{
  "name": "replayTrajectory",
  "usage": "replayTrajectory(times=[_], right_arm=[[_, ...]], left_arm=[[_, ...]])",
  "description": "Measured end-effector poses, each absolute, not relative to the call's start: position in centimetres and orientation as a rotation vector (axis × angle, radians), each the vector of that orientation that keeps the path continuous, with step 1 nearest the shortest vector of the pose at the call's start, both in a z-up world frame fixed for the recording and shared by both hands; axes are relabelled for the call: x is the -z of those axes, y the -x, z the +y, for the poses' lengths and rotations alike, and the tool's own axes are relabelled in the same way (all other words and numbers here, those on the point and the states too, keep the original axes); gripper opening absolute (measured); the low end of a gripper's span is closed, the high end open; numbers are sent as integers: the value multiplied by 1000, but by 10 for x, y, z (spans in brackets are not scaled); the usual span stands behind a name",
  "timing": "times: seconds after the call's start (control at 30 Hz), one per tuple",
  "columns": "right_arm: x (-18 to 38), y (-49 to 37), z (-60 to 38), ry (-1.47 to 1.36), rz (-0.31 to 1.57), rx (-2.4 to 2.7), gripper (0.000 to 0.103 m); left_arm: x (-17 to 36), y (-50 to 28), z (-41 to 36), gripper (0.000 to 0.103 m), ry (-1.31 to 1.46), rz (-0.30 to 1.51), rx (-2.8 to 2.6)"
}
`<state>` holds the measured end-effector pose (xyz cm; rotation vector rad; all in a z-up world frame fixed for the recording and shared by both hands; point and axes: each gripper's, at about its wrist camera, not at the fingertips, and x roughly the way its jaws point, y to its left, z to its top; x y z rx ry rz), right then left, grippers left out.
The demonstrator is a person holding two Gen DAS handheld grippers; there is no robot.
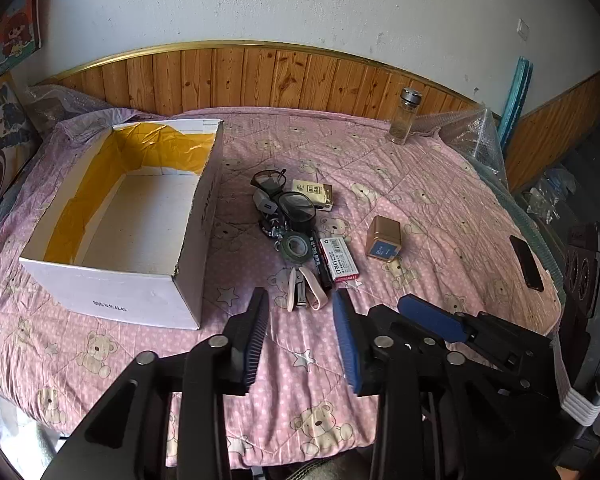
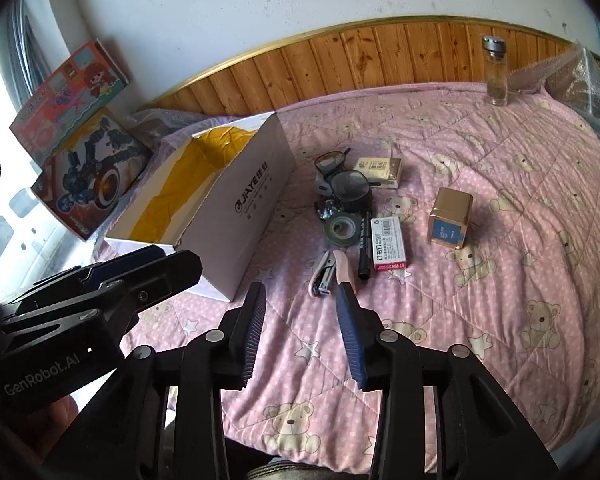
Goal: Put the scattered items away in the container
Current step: 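Reach the left tool toward the pink stapler and open its fingers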
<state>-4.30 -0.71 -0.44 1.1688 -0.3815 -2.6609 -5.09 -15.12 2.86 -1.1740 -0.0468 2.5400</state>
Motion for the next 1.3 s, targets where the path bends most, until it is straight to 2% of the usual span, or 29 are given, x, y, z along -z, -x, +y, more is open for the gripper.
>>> replayTrajectory(times=[0.2, 0.77, 0.83, 1.17, 1.23, 1.3], right_arm=[[25, 65, -3, -1246, -397, 2626, 41], [78, 119, 36, -1404, -483, 2599, 41], [84, 127, 42, -1420, -492, 2595, 44], [110, 155, 53, -1469, -538, 2512, 44], [114, 157, 56, -1472, -565, 2507, 44], [118, 160, 58, -1480, -574, 2511, 44]], left_arm=[[-6, 76, -153, 48, 1248, -66, -2514], [60, 133, -147, 48, 1428, -187, -2380], [65, 137, -140, 48, 1435, -190, -2355], [112, 163, -136, 48, 1592, -184, -2339], [117, 165, -141, 63, 1586, -191, -2361], [117, 165, -142, 65, 1562, -158, -2396]])
